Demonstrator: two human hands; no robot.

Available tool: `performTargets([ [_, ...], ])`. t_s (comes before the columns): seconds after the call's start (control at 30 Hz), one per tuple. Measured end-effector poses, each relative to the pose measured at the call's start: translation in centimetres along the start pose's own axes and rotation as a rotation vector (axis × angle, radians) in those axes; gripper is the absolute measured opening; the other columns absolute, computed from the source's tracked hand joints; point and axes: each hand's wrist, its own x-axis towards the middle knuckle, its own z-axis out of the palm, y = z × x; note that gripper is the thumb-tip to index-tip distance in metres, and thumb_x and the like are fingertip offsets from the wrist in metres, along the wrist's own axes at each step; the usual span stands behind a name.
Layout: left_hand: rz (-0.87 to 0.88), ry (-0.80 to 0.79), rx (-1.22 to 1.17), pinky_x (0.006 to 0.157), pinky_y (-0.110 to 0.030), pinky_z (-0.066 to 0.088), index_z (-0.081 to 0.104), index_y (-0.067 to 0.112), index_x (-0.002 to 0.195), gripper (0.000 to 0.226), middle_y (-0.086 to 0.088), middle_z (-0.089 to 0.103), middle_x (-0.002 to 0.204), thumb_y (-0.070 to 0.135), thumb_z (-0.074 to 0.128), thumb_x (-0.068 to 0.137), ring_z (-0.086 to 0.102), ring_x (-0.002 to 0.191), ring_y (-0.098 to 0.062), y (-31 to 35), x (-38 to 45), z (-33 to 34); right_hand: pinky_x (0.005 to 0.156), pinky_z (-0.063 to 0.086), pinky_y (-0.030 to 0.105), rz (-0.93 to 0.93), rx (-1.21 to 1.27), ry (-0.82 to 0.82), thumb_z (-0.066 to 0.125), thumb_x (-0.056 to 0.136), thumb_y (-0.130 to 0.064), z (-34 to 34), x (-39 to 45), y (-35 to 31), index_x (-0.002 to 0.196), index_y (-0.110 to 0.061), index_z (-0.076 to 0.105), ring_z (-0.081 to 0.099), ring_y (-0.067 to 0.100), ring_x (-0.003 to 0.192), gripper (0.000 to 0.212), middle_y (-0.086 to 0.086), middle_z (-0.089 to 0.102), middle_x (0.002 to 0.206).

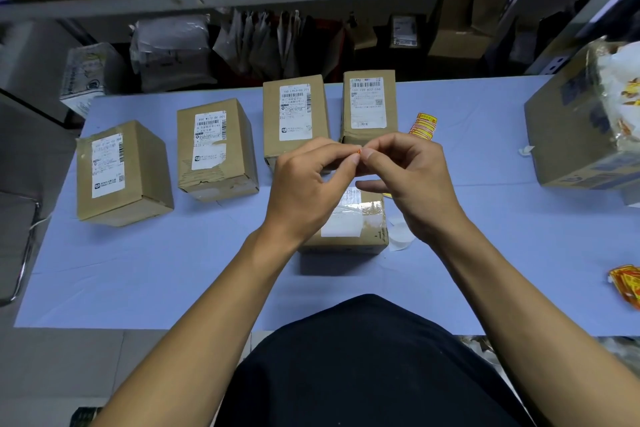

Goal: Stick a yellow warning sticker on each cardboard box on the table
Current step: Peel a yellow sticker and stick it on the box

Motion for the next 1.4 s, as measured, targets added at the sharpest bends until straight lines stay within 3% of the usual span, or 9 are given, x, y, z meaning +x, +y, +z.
performTargets([
  [0.2,0.076,0.015,0.057,0.073,-0.034,0.057,0.078,0.005,0.101,0.014,-0.006,0.075,0.091,0.007,0.070,0.091,0.070,0.083,-0.017,0.0,0.0,0.1,0.070,0.064,0.040,-0.008,-0.054,0.012,0.060,0.095,-0.005,0.2,0.1,0.3,0.080,-0.012,0.068,0.074,0.017,0.075,0.018,0.000,0.072,0.074],
  [0.3,-0.029,0.001,-0.071,0.075,-0.027,0.057,0.079,0.007,0.099,0.013,-0.004,0.075,0.091,0.010,0.070,0.090,0.070,0.085,-0.011,-0.1,0.1,0.0,0.072,0.063,0.041,-0.052,-0.092,-0.006,0.059,0.095,-0.005,0.2,0.1,0.4,0.080,-0.013,0.066,0.070,0.010,0.070,0.019,-0.005,0.070,0.071],
  [0.4,-0.156,-0.039,-0.223,0.077,-0.031,0.058,0.079,0.008,0.100,0.013,-0.004,0.075,0.092,0.011,0.071,0.091,0.072,0.087,-0.018,-0.5,0.2,0.0,0.070,0.062,0.036,-0.098,-0.153,-0.037,0.058,0.097,-0.010,0.0,0.1,0.5,0.083,-0.018,0.065,0.068,0.009,0.073,0.018,-0.010,0.067,0.074],
  [0.57,-0.165,-0.065,-0.217,0.079,-0.033,0.059,0.078,0.008,0.102,0.014,-0.001,0.076,0.095,0.013,0.070,0.092,0.072,0.090,-0.017,-0.6,0.3,-0.1,0.066,0.061,0.030,-0.145,-0.204,-0.021,0.057,0.099,-0.011,0.0,-0.2,0.8,0.087,-0.022,0.064,0.068,0.009,0.077,0.017,-0.014,0.066,0.077],
  [0.83,-0.089,-0.028,-0.177,0.074,-0.012,0.049,0.078,0.006,0.103,0.015,-0.002,0.074,0.092,0.010,0.068,0.093,0.069,0.084,-0.002,0.3,-0.4,0.6,0.067,0.061,0.033,0.001,0.118,0.070,0.067,0.094,-0.012,0.1,-1.1,0.8,0.086,-0.015,0.072,0.073,0.016,0.082,0.010,-0.003,0.073,0.078],
  [0.9,-0.091,-0.029,-0.186,0.074,-0.015,0.052,0.077,0.005,0.104,0.015,-0.002,0.074,0.093,0.011,0.068,0.093,0.070,0.086,-0.003,0.5,-0.4,0.7,0.067,0.060,0.032,0.005,0.121,0.067,0.068,0.093,-0.010,0.0,-1.1,0.5,0.085,-0.014,0.072,0.074,0.018,0.083,0.009,-0.002,0.074,0.078],
  [1.03,-0.145,-0.028,-0.213,0.077,-0.039,0.060,0.077,0.006,0.104,0.015,-0.005,0.074,0.097,0.011,0.067,0.094,0.073,0.090,-0.017,0.6,-0.4,0.7,0.067,0.061,0.032,0.004,0.090,0.064,0.066,0.093,-0.006,-0.1,-1.1,0.0,0.083,-0.011,0.071,0.075,0.022,0.084,0.012,0.001,0.075,0.078],
  [1.23,0.007,-0.006,-0.012,0.074,-0.026,0.058,0.078,0.004,0.101,0.013,-0.006,0.075,0.092,0.008,0.069,0.092,0.071,0.085,-0.013,0.8,-0.3,0.2,0.067,0.062,0.031,-0.066,-0.084,0.030,0.065,0.092,-0.004,-0.4,-0.9,-0.5,0.082,-0.012,0.070,0.074,0.027,0.084,0.014,0.008,0.074,0.080],
  [1.4,0.119,0.012,0.095,0.075,-0.027,0.056,0.077,0.002,0.102,0.014,-0.009,0.075,0.092,0.005,0.070,0.091,0.069,0.083,-0.017,0.7,-0.3,0.1,0.067,0.063,0.035,-0.095,-0.145,0.032,0.063,0.092,-0.002,-0.3,-0.8,-0.4,0.080,-0.013,0.069,0.074,0.027,0.081,0.017,0.012,0.073,0.079],
])
